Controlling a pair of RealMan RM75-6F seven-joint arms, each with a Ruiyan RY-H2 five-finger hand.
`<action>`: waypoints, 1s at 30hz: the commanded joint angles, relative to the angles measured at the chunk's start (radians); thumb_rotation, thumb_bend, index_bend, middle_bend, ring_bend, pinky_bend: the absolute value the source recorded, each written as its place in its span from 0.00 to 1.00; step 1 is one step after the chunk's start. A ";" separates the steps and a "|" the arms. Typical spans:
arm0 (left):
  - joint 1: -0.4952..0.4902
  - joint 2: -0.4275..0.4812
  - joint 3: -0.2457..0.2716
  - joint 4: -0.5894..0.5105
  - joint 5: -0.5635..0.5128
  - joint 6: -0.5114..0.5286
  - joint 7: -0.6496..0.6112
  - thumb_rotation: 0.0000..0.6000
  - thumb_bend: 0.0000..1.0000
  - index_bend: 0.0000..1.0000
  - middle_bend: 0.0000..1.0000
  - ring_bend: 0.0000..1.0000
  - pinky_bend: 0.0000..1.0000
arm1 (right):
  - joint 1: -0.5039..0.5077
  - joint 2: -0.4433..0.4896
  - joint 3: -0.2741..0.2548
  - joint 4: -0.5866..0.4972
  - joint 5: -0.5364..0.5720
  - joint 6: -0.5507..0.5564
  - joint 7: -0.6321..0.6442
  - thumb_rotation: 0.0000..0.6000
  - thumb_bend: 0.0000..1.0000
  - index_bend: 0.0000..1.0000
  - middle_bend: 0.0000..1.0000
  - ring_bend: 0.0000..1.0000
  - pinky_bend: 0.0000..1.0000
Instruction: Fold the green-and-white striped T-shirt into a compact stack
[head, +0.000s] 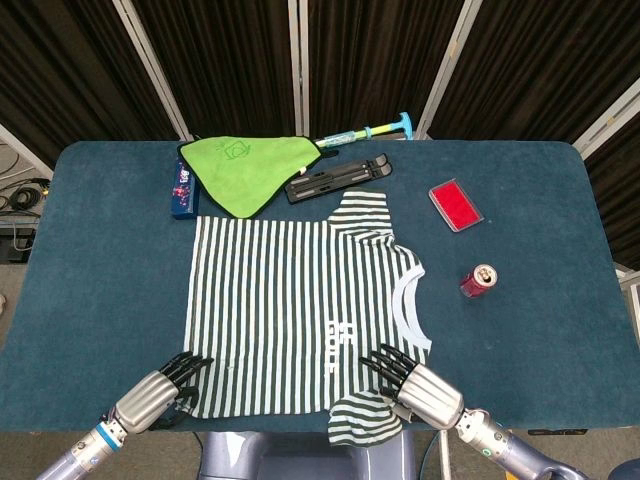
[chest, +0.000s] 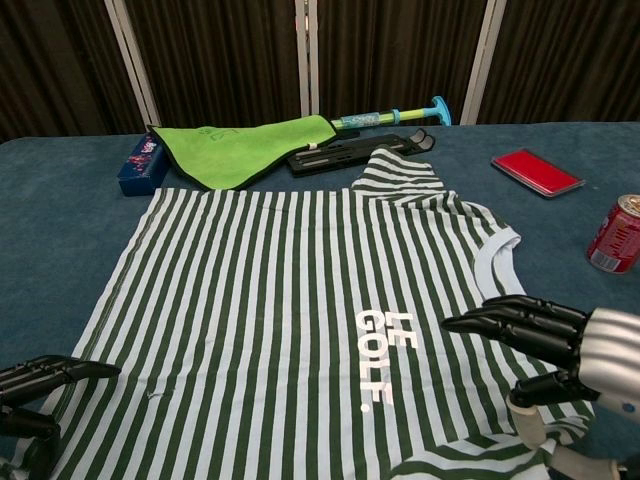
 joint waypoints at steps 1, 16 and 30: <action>-0.003 0.005 0.001 -0.005 0.005 0.004 0.007 1.00 0.61 0.75 0.00 0.00 0.00 | 0.007 0.003 -0.001 -0.009 0.001 -0.010 0.011 1.00 0.44 0.72 0.00 0.00 0.00; -0.015 0.075 0.020 -0.075 0.059 0.085 0.032 1.00 0.65 0.75 0.00 0.00 0.00 | 0.076 0.132 0.002 -0.230 0.024 -0.086 0.061 1.00 0.44 0.73 0.00 0.00 0.00; -0.007 0.170 0.094 -0.158 0.149 0.142 0.077 1.00 0.66 0.75 0.00 0.00 0.00 | 0.159 0.288 -0.077 -0.464 -0.023 -0.243 0.049 1.00 0.43 0.74 0.00 0.00 0.00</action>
